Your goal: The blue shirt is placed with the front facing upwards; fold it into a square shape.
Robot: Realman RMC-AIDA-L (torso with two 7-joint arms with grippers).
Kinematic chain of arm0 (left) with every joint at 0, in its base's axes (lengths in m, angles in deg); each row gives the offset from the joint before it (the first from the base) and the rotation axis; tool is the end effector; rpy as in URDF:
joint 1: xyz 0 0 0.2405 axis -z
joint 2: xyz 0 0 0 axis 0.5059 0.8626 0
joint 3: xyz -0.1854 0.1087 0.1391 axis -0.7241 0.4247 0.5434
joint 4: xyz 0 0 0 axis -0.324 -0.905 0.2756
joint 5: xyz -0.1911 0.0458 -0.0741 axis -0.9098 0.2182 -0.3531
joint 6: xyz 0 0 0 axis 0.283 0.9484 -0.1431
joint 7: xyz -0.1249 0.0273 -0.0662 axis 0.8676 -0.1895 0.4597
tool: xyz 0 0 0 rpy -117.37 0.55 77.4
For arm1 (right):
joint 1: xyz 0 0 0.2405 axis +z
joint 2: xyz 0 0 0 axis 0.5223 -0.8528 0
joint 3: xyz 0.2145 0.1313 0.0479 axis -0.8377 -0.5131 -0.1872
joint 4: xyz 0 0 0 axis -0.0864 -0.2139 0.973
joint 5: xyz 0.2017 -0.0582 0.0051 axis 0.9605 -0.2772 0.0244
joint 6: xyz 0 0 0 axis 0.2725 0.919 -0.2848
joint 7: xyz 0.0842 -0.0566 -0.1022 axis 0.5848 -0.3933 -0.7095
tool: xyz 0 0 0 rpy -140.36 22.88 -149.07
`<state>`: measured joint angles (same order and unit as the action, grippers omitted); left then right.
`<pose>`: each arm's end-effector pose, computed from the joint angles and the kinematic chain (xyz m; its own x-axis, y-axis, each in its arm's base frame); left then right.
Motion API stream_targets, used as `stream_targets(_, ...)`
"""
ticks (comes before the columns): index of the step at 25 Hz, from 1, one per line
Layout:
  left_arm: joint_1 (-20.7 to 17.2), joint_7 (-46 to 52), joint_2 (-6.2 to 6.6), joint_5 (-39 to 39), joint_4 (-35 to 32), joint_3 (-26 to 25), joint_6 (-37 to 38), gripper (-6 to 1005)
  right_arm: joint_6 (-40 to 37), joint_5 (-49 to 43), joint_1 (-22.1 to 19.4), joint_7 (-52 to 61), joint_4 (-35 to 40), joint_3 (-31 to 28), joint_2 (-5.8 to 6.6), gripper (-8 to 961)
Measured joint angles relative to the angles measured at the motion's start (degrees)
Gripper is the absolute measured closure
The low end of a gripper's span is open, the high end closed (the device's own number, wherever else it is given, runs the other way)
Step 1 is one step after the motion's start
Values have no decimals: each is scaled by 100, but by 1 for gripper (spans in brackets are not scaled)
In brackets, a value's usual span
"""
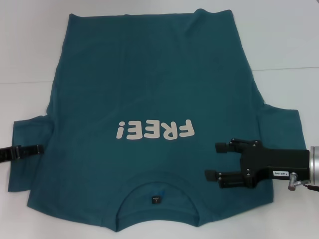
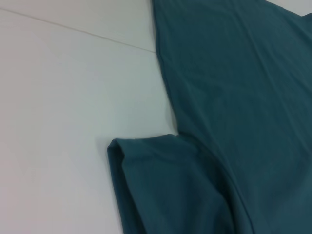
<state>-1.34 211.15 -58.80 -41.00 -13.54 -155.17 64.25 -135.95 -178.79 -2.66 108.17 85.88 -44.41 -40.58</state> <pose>-0.3451 0.3751 0.0430 0.3223 0.7807 0.5353 0.9223 -0.1315 -0.3635 0.2801 0.3232 -0.0062 0.8254 -0.3345 -0.4548 -0.4594 -0.8662 -0.1966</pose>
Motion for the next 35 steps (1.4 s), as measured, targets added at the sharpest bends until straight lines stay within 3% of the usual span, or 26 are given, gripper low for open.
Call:
stream_targets(14,4,-160,-21,6,-63,-11,-122,153,0,14,-6,0,-1,0,0,14)
stream_targets(22,-26,-140,-3,49,-123,-76,-305,296,0,15,-1,0,-1,0,0,14)
stream_targets(28,-24,-226,-36,63,-138,-41,-502,509,5,14,0,6,-1,0,0,14)
stream_targets(35,11,-327,-64,66,-141,-21,-519,671,9,14,0,8,-1,0,0,14)
